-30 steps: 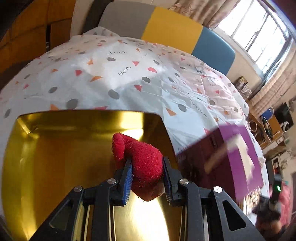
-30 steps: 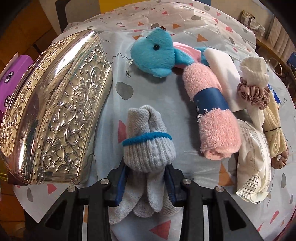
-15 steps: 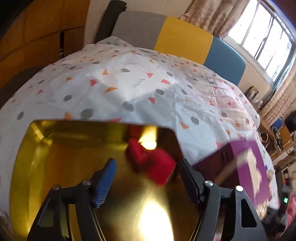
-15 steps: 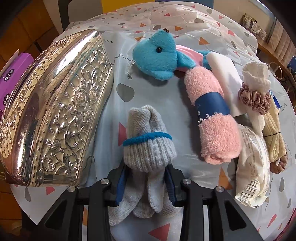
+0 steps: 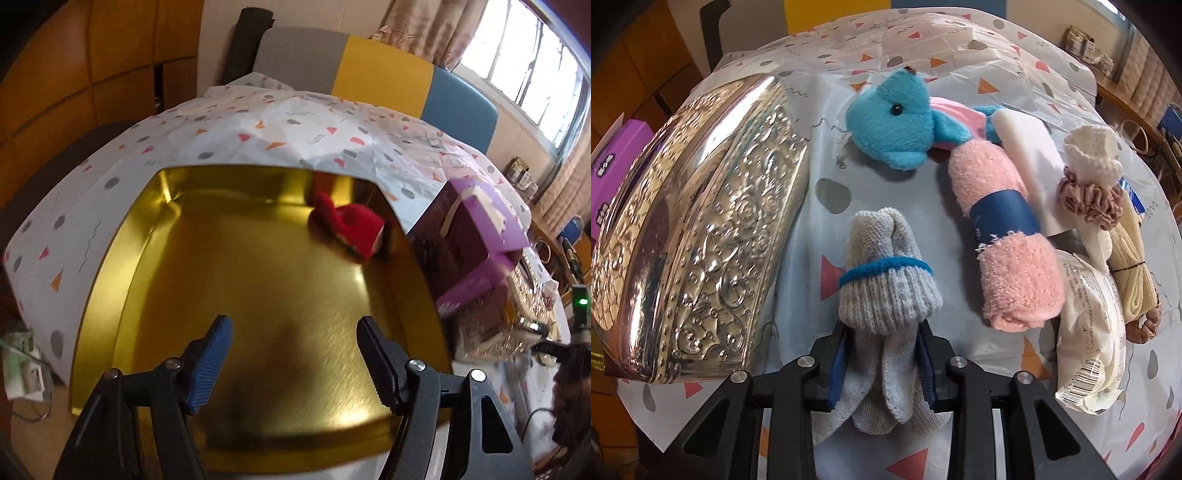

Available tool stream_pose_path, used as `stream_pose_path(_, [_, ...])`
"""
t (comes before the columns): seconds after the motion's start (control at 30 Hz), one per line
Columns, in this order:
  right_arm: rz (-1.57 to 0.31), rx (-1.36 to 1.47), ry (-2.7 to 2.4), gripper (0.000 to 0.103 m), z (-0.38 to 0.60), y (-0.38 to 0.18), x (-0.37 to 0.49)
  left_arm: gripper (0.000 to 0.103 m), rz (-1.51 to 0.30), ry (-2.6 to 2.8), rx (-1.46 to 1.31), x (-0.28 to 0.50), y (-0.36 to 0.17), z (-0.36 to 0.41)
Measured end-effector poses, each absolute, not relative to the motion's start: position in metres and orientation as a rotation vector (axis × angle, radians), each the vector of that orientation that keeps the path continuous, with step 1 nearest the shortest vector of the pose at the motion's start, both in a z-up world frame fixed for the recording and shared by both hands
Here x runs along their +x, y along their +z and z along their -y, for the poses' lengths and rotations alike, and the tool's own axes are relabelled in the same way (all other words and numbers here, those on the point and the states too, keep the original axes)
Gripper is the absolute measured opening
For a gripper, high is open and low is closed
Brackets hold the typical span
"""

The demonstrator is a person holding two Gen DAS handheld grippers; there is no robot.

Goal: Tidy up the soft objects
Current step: 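Carry the grey glove into the gold tray and release it with the right gripper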

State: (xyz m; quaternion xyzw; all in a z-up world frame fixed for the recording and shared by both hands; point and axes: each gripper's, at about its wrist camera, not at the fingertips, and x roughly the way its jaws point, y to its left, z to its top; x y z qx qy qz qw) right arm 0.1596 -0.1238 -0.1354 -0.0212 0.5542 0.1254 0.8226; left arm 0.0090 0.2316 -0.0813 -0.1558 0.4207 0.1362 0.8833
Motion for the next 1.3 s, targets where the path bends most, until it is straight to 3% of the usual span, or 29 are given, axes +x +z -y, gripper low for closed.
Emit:
stream_pose_path(0.4, [-1.171, -0.041, 0.211, 0.029, 0.136, -0.133, 0.177, 0.071, -0.838, 0.338, -0.276, -0.02, -0.066, -0.227])
stream_pose_path(0.53, [-1.134, 0.007, 0.196, 0.028, 0.149, -0.124, 0.178, 0.09, -0.796, 0.344, -0.262, -0.03, -0.054, -0.226])
stream_pose_path(0.67, [-1.094, 0.054, 0.157, 0.028, 0.156, -0.116, 0.175, 0.09, -0.777, 0.338, -0.256, -0.037, -0.048, -0.227])
stream_pose_path(1.03, [-0.905, 0.201, 0.312, 0.028, 0.129, -0.021, 0.15, 0.09, -0.791, 0.352, -0.271, -0.038, -0.054, -0.231])
stream_pose_path(1.3, [-0.827, 0.109, 0.664, 0.028, 0.014, 0.04, 0.093, 0.094, -0.758, 0.435, -0.256, -0.045, -0.054, -0.241])
